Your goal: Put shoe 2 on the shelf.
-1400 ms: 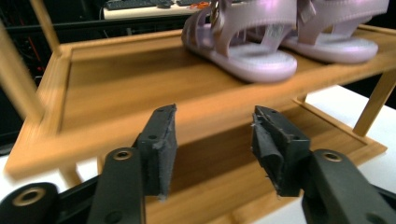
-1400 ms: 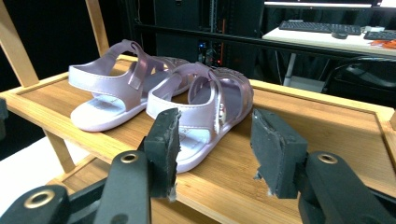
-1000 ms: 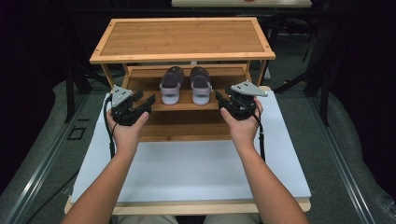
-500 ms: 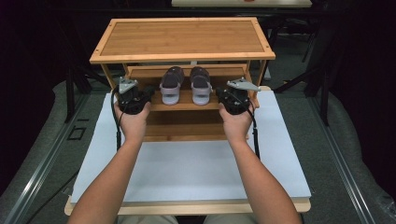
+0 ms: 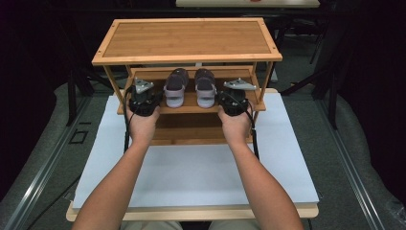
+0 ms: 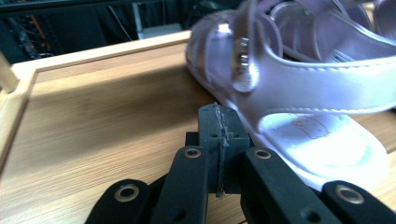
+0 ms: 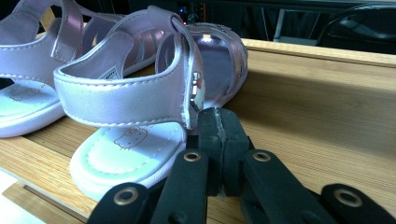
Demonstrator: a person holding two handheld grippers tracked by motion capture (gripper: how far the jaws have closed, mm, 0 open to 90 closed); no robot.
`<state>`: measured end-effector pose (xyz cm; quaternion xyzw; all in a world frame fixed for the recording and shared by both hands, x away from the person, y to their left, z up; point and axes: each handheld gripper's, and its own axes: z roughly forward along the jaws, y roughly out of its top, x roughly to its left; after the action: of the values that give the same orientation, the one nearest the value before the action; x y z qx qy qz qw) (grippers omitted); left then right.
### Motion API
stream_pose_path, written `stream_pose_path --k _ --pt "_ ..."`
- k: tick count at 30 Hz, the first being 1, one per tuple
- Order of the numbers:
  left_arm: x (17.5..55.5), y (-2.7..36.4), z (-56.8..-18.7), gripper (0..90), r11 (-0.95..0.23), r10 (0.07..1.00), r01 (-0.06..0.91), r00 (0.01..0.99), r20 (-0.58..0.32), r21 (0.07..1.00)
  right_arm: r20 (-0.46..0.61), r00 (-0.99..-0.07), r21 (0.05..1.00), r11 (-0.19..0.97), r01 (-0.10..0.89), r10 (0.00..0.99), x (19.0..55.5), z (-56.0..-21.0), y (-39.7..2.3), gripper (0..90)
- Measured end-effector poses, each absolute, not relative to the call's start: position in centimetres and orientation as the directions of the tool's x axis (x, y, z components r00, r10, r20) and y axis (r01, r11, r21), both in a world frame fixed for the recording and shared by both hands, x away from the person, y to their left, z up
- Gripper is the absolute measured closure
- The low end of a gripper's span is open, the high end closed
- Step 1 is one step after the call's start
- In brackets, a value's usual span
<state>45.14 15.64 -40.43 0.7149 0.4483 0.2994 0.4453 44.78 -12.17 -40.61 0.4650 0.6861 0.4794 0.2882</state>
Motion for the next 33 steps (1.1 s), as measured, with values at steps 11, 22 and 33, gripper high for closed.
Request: stream_pose_path --k 11,22,33 --pt "45.2 14.9 -40.4 89.9 -0.207 0.901 0.379 0.433 0.025 0.902 0.06 -0.418 0.923 0.11 0.369 0.906 44.8 -40.9 -11.2 90.0" --pt "45.4 14.4 -40.4 90.0 -0.21 0.902 0.388 0.432 0.025 0.898 0.045 -0.443 0.921 0.135 0.366 0.895 44.9 -40.9 -9.9 90.0" --pt "46.0 13.8 -39.9 90.0 -0.215 0.906 0.414 0.422 0.023 0.885 0.014 -0.453 0.895 0.191 0.402 0.891 45.7 -40.0 -9.5 90.0"
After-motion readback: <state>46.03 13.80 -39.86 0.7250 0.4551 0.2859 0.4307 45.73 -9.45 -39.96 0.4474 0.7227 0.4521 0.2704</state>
